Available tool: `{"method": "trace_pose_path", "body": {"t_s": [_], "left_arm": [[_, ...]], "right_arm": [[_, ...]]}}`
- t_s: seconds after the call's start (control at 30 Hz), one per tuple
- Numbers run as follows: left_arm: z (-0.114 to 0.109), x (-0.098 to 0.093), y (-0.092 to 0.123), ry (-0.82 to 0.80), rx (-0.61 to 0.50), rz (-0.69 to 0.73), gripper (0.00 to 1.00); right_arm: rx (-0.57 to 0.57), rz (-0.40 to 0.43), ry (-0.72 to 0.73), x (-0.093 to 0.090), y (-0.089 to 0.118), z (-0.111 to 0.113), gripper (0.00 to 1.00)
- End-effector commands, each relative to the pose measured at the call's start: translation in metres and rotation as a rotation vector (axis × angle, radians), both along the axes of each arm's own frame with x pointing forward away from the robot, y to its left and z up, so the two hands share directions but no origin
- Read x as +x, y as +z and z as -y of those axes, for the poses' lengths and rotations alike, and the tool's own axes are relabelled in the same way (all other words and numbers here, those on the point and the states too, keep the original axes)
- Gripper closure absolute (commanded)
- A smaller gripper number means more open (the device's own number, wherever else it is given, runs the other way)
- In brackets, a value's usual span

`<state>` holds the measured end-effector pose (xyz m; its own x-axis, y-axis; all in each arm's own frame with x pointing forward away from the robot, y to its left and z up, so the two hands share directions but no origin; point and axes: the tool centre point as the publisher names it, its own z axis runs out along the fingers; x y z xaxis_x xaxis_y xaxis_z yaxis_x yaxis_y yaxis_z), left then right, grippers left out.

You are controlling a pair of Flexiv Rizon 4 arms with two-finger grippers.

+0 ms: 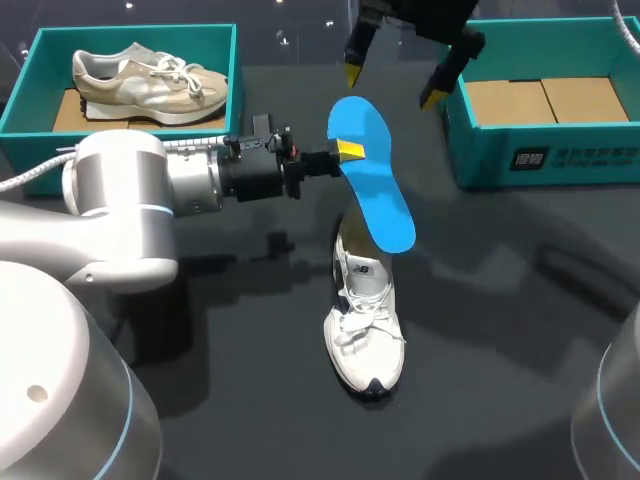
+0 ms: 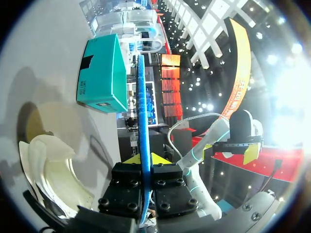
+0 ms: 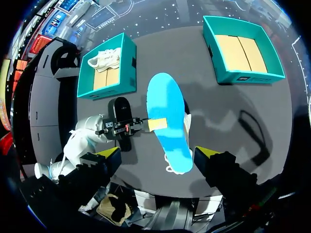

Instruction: Take the shoe out of the shoebox, open the shoe tongue, remove and reinsert the insole, then place the shoe into the shoebox

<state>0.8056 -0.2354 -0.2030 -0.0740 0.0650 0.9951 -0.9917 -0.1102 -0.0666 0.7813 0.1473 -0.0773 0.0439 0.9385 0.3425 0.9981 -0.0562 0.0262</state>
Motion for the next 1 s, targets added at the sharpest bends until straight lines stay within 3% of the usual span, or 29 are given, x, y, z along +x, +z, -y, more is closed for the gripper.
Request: {"method": "trace_pose_path", "body": {"t_s": [0.03,0.47,1.0], "left_arm": [[0.001,0.000,-0.001,0.002,-0.001,0.001,1.00],[0.001,0.000,-0.001,0.002,-0.001,0.001,1.00],[0.001,0.000,-0.001,0.002,-0.001,0.001,1.00]], "right_arm": [[0.420,0.012,0.009,-0.001,-0.009,0.015,0.00],[0.743,0.023,0.032,0.002,-0.032,0.032,0.00],[0.885,0.002,0.009,0.007,-0.060,0.038,0.00]]}}
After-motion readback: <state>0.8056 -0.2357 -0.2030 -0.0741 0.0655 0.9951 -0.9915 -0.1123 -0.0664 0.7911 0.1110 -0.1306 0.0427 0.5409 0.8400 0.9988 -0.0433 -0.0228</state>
